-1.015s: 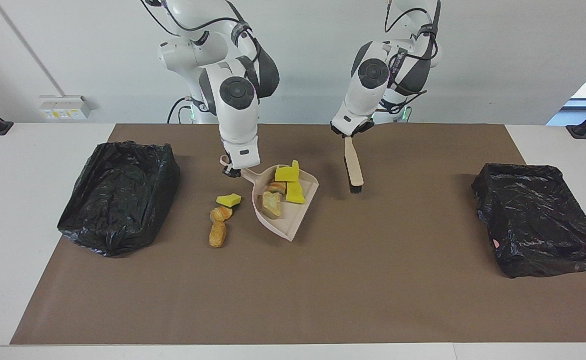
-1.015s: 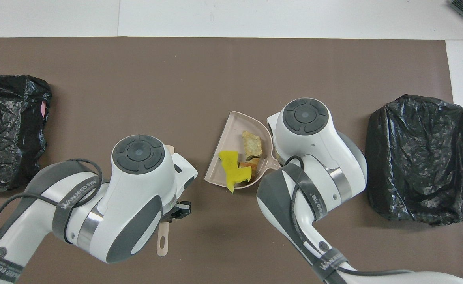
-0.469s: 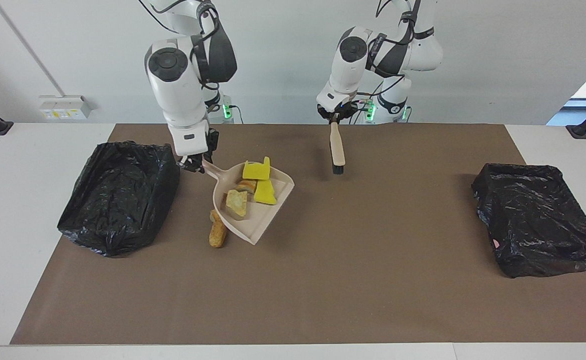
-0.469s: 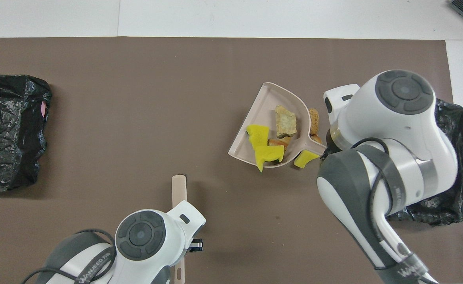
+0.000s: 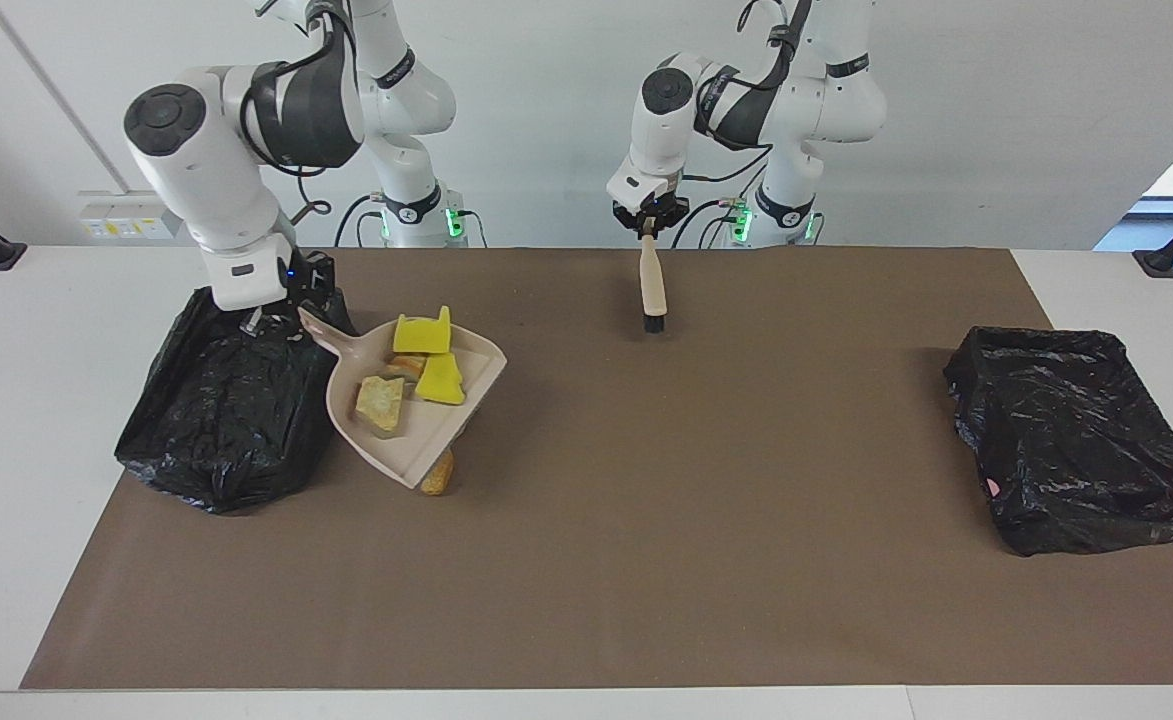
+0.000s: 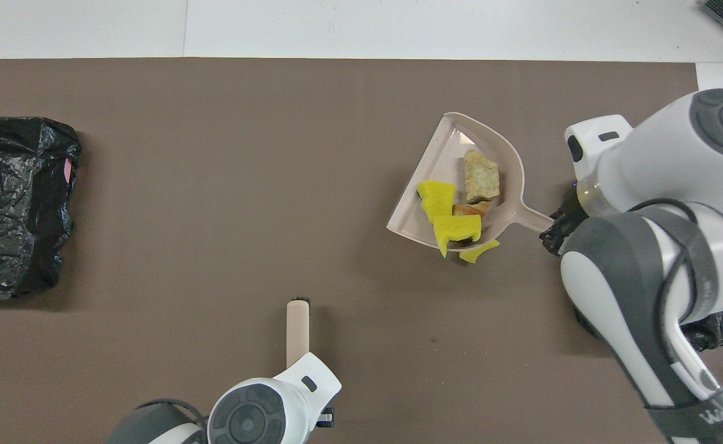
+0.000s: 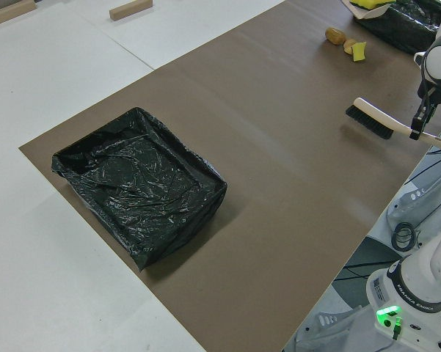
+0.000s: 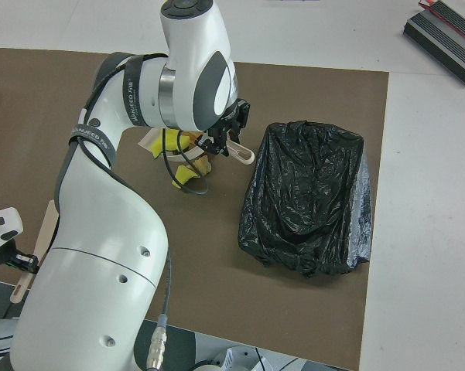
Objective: Sweep and dump trash in bin
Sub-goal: 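Carry the loaded dustpan to the black bag with the right gripper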
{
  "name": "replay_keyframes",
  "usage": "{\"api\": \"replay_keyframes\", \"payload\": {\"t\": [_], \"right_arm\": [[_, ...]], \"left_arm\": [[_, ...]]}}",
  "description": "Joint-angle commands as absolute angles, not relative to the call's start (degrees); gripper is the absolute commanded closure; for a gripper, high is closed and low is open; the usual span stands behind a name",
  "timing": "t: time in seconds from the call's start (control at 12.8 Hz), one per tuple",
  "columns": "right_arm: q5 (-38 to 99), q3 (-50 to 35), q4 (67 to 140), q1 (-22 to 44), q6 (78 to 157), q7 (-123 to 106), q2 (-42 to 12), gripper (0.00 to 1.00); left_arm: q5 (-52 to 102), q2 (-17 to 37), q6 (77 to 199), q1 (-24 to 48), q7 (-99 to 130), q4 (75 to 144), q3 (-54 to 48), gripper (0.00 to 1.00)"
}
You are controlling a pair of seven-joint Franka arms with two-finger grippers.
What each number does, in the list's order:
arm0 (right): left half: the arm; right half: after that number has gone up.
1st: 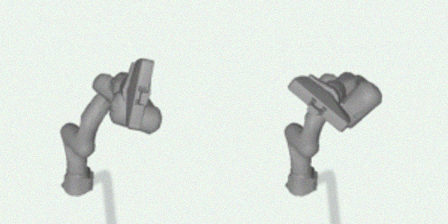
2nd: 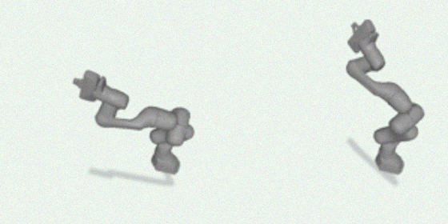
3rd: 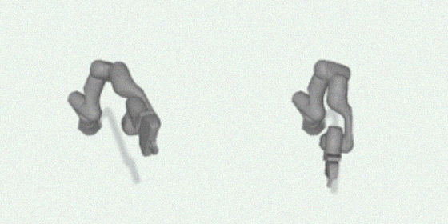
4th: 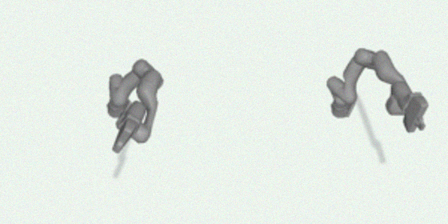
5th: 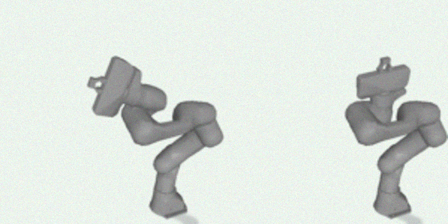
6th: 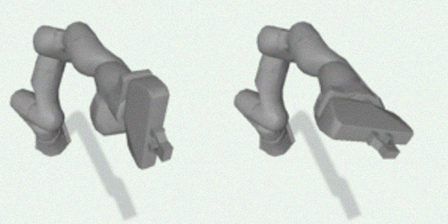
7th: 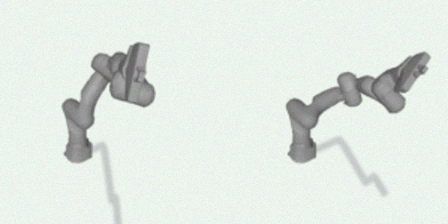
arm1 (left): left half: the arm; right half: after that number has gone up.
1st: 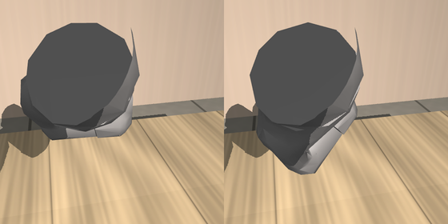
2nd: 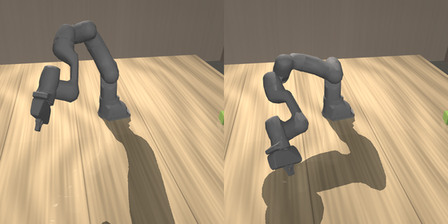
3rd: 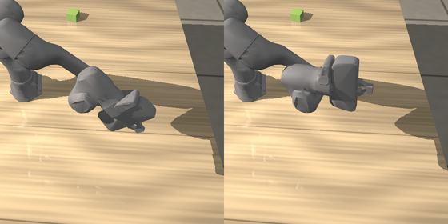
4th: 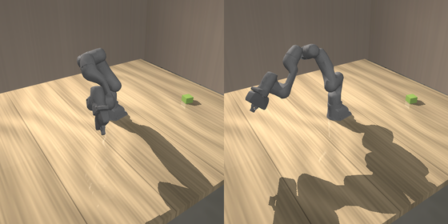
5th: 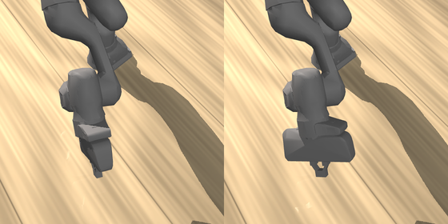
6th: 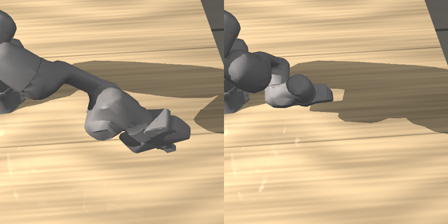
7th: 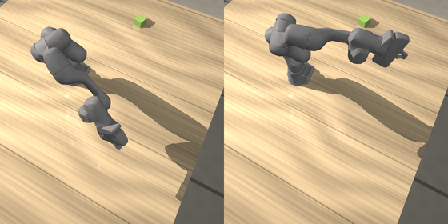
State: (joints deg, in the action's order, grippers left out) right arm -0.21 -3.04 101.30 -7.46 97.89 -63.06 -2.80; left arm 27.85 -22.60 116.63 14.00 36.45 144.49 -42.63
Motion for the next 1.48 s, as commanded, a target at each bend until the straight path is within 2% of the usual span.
{"api": "replay_keyframes", "payload": {"t": [0.0, 0.23, 0.47, 0.7, 0.78, 0.86, 0.94, 1.09, 1.17, 1.33, 1.41], "right_arm": [[1.1, -3.6, 100.6, -14.4, 96.8, -68.8, -2.5, 1.0], [-0.7, -3.1, 100.7, -21.3, 95.9, -78.3, -1.8, 1.0], [-8.6, -2.6, 100.7, -28.3, 98.2, -88.7, -2.2, 1.0], [-16.1, -2.5, 100.7, -29.9, 102.1, -89.4, -2.4, 1.0], [-17.3, -2.5, 100.8, -29.8, 102.4, -89.0, -2.5, 1.0], [-19.2, -2.5, 101.2, -29.7, 104.4, -89.1, -3.1, 1.0], [-22.9, -2.6, 101.6, -29.6, 107.3, -89.2, -3.9, 1.0], [-27.9, -2.6, 101.7, -29.0, 109.2, -89.3, -4.8, 1.0], [-29.1, -2.6, 101.8, -28.2, 109.2, -89.3, -4.9, 1.0], [-34.3, -2.6, 101.8, -26.1, 108.8, -89.4, -5.0, 1.0], [-35.9, -2.6, 101.8, -25.3, 108.7, -89.6, -5.1, 1.0]], "left_arm": [[30.4, -22.2, 119.8, 14.6, 38.4, 146.2, -43.9, 1.0], [33.7, -22.0, 119.3, 14.5, 38.4, 146.0, -43.9, 1.0], [34.5, -20.0, 119.4, 14.3, 38.2, 145.7, -43.9, 1.0], [34.5, -20.0, 119.4, 14.3, 37.6, 145.7, -43.9, 0.99], [34.5, -20.0, 119.3, 14.2, 37.4, 145.7, -43.9, 0.91], [34.5, -19.8, 119.2, 14.3, 37.4, 145.5, -43.9, 0.74], [34.5, -19.7, 119.0, 14.2, 37.4, 145.5, -43.9, 0.7], [34.5, -19.5, 118.9, 14.2, 35.9, 145.1, -43.8, 0.45], [34.5, -18.5, 118.7, 13.8, 34.1, 144.4, -43.7, 0.4], [33.8, -15.9, 118.7, 13.4, 31.7, 142.5, -43.4, 0.1], [33.3, -15.0, 118.7, 12.8, 31.1, 141.4, -43.3, 0.0]]}}
